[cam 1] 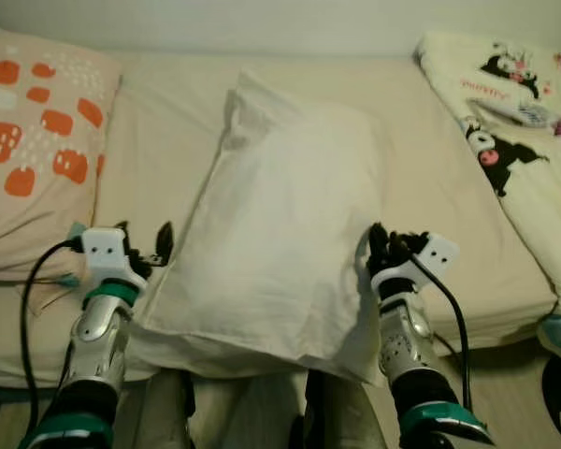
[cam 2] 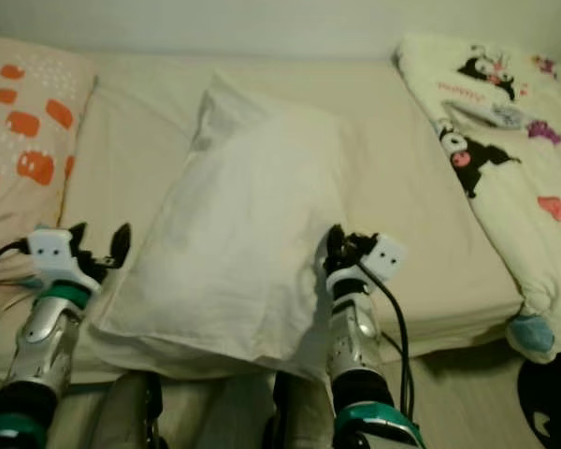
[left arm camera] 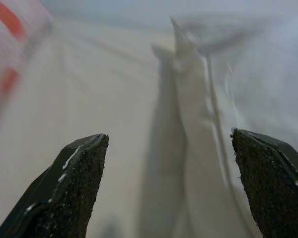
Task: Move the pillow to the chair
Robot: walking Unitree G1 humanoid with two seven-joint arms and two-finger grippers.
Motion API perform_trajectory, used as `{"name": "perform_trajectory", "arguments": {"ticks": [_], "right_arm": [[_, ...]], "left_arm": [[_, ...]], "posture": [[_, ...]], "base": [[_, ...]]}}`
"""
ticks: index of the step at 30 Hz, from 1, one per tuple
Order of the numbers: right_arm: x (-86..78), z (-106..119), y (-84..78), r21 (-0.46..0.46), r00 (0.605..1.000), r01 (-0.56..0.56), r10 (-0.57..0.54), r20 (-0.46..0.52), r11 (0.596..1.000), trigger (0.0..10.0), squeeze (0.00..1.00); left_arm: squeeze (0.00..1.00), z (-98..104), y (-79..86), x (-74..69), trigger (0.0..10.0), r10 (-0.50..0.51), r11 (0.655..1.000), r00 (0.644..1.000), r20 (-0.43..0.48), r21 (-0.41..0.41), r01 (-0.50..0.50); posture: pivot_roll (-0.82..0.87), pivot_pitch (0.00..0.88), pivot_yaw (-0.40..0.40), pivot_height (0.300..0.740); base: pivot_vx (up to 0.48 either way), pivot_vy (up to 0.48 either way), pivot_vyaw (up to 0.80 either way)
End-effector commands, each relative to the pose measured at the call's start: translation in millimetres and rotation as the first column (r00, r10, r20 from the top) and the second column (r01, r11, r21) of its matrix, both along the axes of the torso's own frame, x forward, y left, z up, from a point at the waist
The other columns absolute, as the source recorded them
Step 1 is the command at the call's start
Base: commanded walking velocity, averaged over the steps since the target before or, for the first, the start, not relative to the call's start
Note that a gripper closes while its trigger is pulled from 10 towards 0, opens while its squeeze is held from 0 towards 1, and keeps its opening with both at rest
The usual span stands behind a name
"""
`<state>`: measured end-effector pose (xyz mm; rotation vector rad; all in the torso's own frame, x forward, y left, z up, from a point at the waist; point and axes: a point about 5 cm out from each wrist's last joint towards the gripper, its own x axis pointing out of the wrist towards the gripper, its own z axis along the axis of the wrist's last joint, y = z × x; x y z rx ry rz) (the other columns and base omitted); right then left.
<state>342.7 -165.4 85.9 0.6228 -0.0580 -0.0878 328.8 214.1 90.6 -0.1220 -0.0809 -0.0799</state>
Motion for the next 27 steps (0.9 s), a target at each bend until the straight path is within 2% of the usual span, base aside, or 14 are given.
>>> {"name": "perform_trajectory", "arguments": {"ticks": [1,2,3,4,5,7,8,9,11,13,15,16,24,27], "right_arm": [[-1.7,-8.6,-1.2,0.062,0.999,-0.006,0.008,-0.036,0.998,10.0,1.00],[-1.7,-8.6,-1.2,0.062,0.999,-0.006,0.008,-0.036,0.998,10.0,1.00],[0.3,-9.5,-0.3,0.117,0.999,-0.006,0.012,-0.050,0.993,10.0,1.00],[0.3,-9.5,-0.3,0.117,0.999,-0.006,0.012,-0.050,0.993,10.0,1.00],[1.4,-9.6,1.2,0.126,0.998,-0.012,0.019,-0.055,0.992,10.0,1.00],[5.3,-7.7,6.0,0.162,0.997,-0.032,0.042,-0.057,0.986,10.0,1.00],[5.3,-7.7,6.0,0.162,0.997,-0.032,0.042,-0.057,0.986,10.0,1.00],[8.8,-4.2,11.4,0.188,0.997,-0.053,0.064,-0.050,0.981,10.0,1.00],[9.5,-3.5,12.4,0.191,0.997,-0.058,0.068,-0.047,0.980,10.0,1.00],[12.6,2.4,19.7,0.228,0.995,-0.091,0.097,-0.013,0.969,10.0,1.00],[14.0,5.7,24.0,0.252,0.994,-0.109,0.110,0.008,0.962,10.0,1.00],[16.5,11.4,29.3,0.310,0.992,-0.123,0.115,0.042,0.943,10.0,1.00],[29.7,25.9,33.0,0.471,0.994,-0.108,0.085,0.070,0.875,10.0,1.00],[32.2,29.7,36.4,0.489,0.992,-0.128,0.101,0.082,0.863,10.0,1.00]], "left_arm": [[1.00,-11.1,1.9,-2.4,10.0,-0.002,0.999,0.998,-0.062,-0.043,-0.001],[1.00,-11.1,1.9,-2.4,10.0,-0.002,0.999,0.998,-0.062,-0.043,-0.001],[1.00,-9.4,0.6,2.0,10.0,-0.026,0.994,0.997,-0.074,-0.111,0.018],[1.00,-9.4,0.6,2.0,10.0,-0.026,0.994,0.997,-0.074,-0.111,0.018],[1.00,-8.4,-1.0,3.8,10.0,-0.049,0.989,0.996,-0.078,-0.144,0.037],[1.00,-6.0,-2.9,8.6,10.0,-0.093,0.972,0.992,-0.080,-0.225,0.073],[1.00,-6.0,-2.9,8.6,10.0,-0.093,0.972,0.992,-0.080,-0.225,0.073],[1.00,-1.7,-1.8,13.3,10.0,-0.107,0.954,0.992,-0.065,-0.287,0.084],[1.00,-0.7,-1.3,14.2,10.0,-0.108,0.951,0.992,-0.061,-0.298,0.085],[1.00,5.3,-1.7,19.0,10.0,-0.127,0.936,0.991,-0.038,-0.334,0.107],[1.00,8.4,-3.0,21.3,10.0,-0.141,0.930,0.990,-0.027,-0.346,0.123],[1.00,14.3,-5.6,25.2,10.0,-0.167,0.914,0.986,-0.001,-0.376,0.154],[1.00,31.5,-5.6,37.0,10.0,-0.192,0.878,0.981,0.036,-0.440,0.189],[1.00,33.6,-7.6,38.9,10.0,-0.208,0.869,0.977,0.041,-0.452,0.204]], "posture": [[0.01,0.125,-0.036,0.590],[0.01,0.125,-0.036,0.590],[0.01,0.156,-0.029,0.590],[0.01,0.156,-0.029,0.590],[0.00,0.204,-0.015,0.590],[-0.01,0.235,-0.009,0.590],[-0.01,0.235,-0.009,0.590],[-0.02,0.264,-0.005,0.590],[-0.02,0.264,-0.005,0.590],[-0.04,0.314,0.001,0.590],[-0.04,0.323,0.001,0.590],[-0.04,0.346,0.000,0.590],[-0.05,0.383,0.000,0.590],[-0.05,0.383,0.000,0.590]], "base": [[0.000,0.000,0.00],[0.000,0.000,0.00],[0.000,0.000,0.00],[0.000,0.000,0.00],[0.000,0.000,0.00],[0.000,0.000,0.00],[0.000,0.000,0.00],[0.000,0.000,0.00],[0.000,0.000,0.00],[0.000,0.000,0.00],[0.000,0.000,0.00],[0.000,0.000,0.00],[0.000,0.000,0.00],[0.000,0.000,0.00]]}}
